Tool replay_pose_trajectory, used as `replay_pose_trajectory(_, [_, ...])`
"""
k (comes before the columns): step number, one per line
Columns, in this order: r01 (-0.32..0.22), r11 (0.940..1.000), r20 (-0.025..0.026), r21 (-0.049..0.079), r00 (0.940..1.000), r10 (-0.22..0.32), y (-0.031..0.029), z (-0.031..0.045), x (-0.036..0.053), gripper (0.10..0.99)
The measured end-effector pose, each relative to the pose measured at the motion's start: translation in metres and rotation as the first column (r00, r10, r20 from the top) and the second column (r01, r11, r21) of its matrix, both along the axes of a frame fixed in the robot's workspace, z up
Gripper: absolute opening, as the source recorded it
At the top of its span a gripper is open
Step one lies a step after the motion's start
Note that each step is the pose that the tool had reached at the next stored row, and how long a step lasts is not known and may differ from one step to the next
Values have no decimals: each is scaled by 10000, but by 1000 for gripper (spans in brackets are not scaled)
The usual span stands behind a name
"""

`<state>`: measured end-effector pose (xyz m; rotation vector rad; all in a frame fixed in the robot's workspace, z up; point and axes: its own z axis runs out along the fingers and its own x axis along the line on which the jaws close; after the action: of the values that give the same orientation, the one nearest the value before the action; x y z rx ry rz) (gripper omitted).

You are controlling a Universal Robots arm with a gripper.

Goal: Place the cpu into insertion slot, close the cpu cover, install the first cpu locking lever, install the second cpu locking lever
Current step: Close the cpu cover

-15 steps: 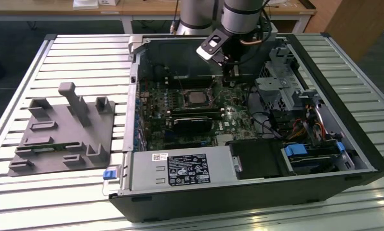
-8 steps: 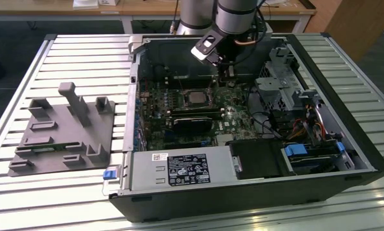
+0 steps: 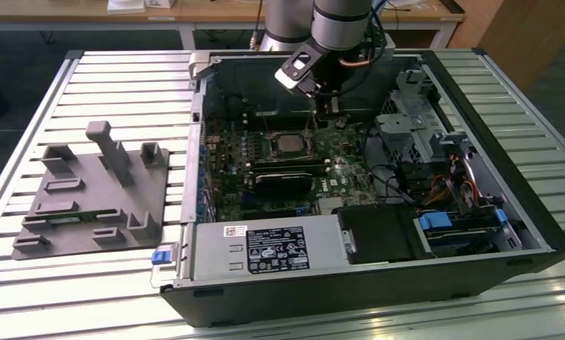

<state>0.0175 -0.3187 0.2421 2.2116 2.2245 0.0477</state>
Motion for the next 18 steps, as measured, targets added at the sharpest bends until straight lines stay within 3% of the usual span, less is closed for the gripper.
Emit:
replay_pose_trajectory(13, [0, 10000, -3, -2, 10000, 0, 0, -47, -116, 106])
replay_pose_trajectory(18, [-1, 10000, -5, -1, 10000, 1, -3, -93, -220, 106])
